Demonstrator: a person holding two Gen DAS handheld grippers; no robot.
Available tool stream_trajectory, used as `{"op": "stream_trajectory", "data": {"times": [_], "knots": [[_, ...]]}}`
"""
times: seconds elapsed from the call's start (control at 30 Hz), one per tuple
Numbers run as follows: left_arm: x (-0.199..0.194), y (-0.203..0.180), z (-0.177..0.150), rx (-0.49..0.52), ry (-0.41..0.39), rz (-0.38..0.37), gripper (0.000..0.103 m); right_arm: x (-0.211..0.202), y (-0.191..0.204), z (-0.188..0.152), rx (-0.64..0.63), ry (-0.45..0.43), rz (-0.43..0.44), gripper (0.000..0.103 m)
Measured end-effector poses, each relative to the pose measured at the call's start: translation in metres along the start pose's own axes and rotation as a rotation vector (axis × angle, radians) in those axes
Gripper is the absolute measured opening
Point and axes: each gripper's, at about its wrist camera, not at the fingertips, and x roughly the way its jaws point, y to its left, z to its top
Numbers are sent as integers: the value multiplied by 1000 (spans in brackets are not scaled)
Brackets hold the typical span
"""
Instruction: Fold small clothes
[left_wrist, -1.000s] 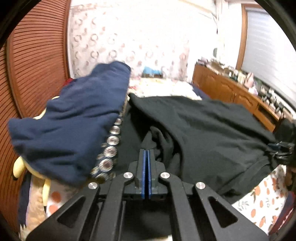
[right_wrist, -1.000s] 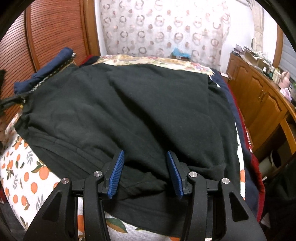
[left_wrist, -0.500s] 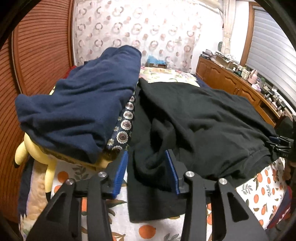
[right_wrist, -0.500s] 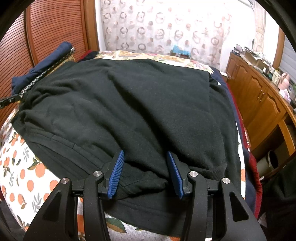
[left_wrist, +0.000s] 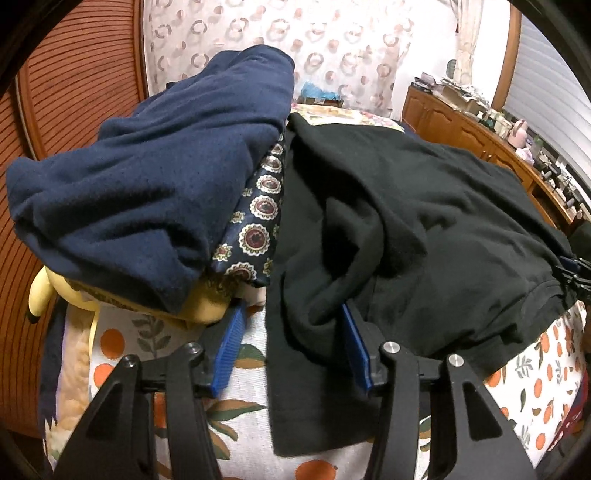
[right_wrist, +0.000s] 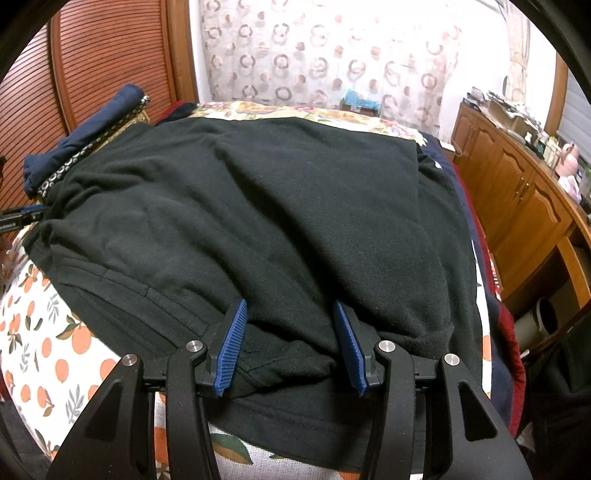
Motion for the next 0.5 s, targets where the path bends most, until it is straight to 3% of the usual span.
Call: {"op": "stream_trajectory", "data": {"times": [0.2,0.5], "knots": [[1,-4,2,12,3,18,51,2,7,0,-23,11,6,60],[-2,-6,0,-3,7,-34,46,3,10,2,-27,13,11,63]]}}
